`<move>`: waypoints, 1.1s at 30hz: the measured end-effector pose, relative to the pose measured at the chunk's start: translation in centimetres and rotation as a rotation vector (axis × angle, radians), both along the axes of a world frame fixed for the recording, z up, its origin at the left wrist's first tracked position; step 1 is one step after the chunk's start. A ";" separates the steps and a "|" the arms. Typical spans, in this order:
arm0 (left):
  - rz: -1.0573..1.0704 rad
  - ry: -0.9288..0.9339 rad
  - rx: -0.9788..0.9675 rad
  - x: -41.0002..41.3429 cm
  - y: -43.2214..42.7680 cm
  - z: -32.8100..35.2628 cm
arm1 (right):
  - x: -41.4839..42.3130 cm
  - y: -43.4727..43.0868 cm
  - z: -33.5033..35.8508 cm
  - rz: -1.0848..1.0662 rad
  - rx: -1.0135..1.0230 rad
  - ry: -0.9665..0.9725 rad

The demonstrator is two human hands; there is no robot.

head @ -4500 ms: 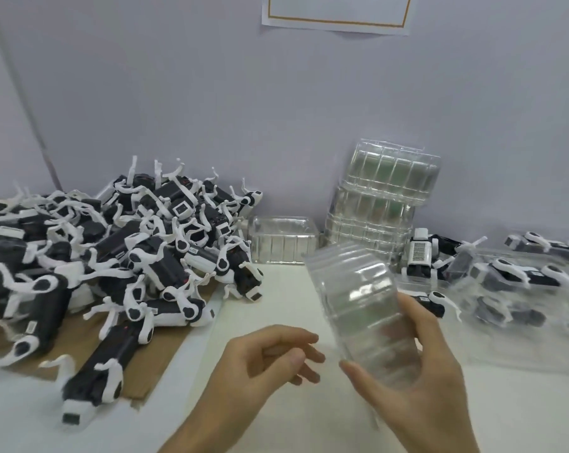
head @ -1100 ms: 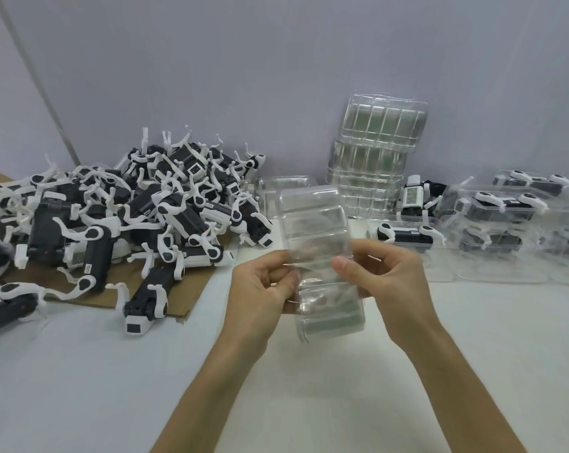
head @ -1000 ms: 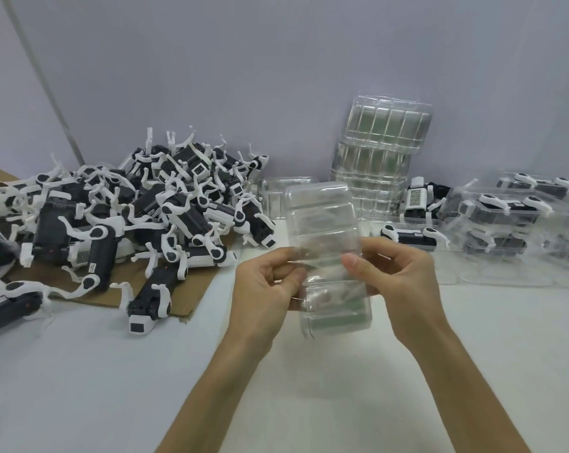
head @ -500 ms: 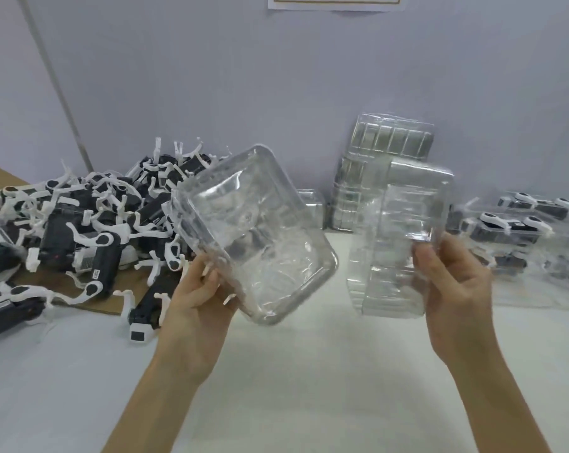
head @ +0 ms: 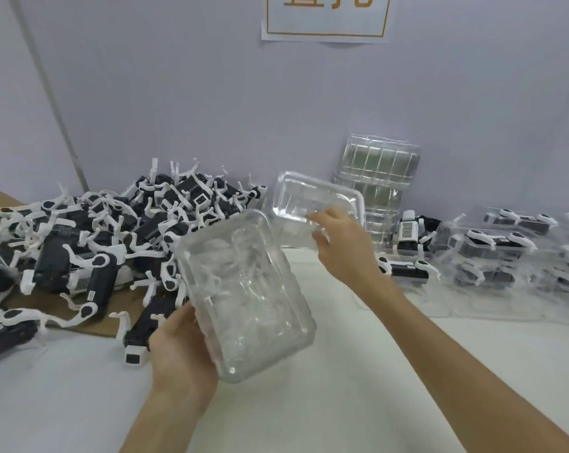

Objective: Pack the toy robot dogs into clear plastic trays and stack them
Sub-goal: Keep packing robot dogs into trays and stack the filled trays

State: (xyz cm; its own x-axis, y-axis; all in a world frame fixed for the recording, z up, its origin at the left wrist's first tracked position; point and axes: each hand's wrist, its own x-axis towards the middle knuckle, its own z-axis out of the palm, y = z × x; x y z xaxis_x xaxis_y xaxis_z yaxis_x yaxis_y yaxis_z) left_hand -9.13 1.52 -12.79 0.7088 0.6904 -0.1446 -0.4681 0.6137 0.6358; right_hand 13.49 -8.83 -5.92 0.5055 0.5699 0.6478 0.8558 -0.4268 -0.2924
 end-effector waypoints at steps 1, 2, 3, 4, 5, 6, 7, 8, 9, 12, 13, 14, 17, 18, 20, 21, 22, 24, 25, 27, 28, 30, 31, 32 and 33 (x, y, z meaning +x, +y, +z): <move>-0.009 0.006 0.005 0.1 -0.2 0.1 | 0.9 0.9 -0.7 -0.017 -0.067 -0.013; -0.023 0.003 0.016 0.1 -0.5 0.4 | 1.8 1.6 -1.5 -0.039 -0.145 0.003; -0.033 -0.009 0.019 0.2 -0.7 0.5 | 2.5 2.2 -2.4 -0.073 -0.241 0.038; -0.036 -0.001 0.016 0.3 -0.8 0.5 | 3.3 2.6 -3.3 -0.117 -0.335 0.071; -0.044 0.002 0.019 0.3 -0.9 0.5 | 4.0 2.7 -4.1 -0.161 -0.407 0.077; -0.063 -0.004 0.027 0.5 -0.9 0.3 | 4.6 2.8 -4.7 -0.196 -0.456 0.063; -0.086 -0.016 0.036 0.5 -1.0 0.3 | 5.0 2.8 -5.1 -0.216 -0.492 0.047; -0.102 -0.018 0.043 0.5 -1.1 0.4 | 5.2 2.9 -5.3 -0.223 -0.519 0.042; -0.118 -0.020 0.042 0.5 -1.2 0.4 | 5.3 3.1 -5.4 -0.229 -0.543 0.031; -0.158 -0.028 0.059 0.4 -1.3 0.3 | 4.9 3.3 -5.7 -0.269 -0.550 -0.102; -0.162 -0.032 0.061 0.4 -1.3 0.3 | 4.4 3.2 -5.7 -0.247 -0.499 -0.092; -0.160 -0.031 0.057 0.5 -1.1 0.1 | 3.8 3.0 -5.7 -0.194 -0.412 -0.032; -0.123 -0.010 0.036 0.7 -0.9 0.0 | 1.1 1.8 -5.2 0.031 -0.013 0.322; -0.123 -0.005 0.032 0.7 -0.9 0.0 | 0.1 1.1 -4.9 0.067 0.119 0.422; -0.146 -0.008 0.048 0.8 -0.9 -0.1 | -1.9 -0.9 -4.3 0.079 0.353 0.542; -0.156 -0.019 0.066 0.9 -1.0 -0.2 | -2.8 -2.1 -4.0 0.085 0.445 0.568; -0.159 -0.031 0.095 1.0 -1.1 -0.2 | -3.7 -3.4 -3.9 0.106 0.508 0.583; -0.140 -0.042 0.185 1.3 -1.5 -0.1 | -5.5 -5.8 -3.5 0.221 0.542 0.590; -0.130 -0.048 0.236 1.5 -1.8 0.0 | -6.5 -6.6 -3.3 0.294 0.522 0.603; -0.122 -0.065 0.322 1.8 -2.2 0.3 | -7.5 -7.6 -3.6 0.329 0.502 0.593; -0.125 -0.067 0.363 2.0 -2.3 0.4 | -7.5 -7.9 -3.9 0.276 0.516 0.548; -0.145 -0.052 0.438 2.6 -2.5 0.8 | -7.7 -8.1 -4.5 0.173 0.566 0.492; -0.167 -0.044 0.461 3.0 -2.7 1.1 | -8.0 -8.0 -4.7 0.167 0.583 0.514; -0.198 -0.037 0.480 3.4 -2.9 1.3 | -8.2 -8.0 -4.9 0.189 0.574 0.555; -0.238 -0.040 0.494 3.8 -3.2 1.6 | -8.5 -7.9 -5.1 0.227 0.538 0.590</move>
State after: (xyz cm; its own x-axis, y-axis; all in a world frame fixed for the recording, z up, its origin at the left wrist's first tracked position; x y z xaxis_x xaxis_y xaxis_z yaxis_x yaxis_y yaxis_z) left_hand -5.32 -1.66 -11.23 0.8522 0.4889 0.1864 -0.3822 0.3384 0.8599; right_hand 5.00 -16.73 -10.98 0.7578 0.3869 0.5254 0.5463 0.0643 -0.8351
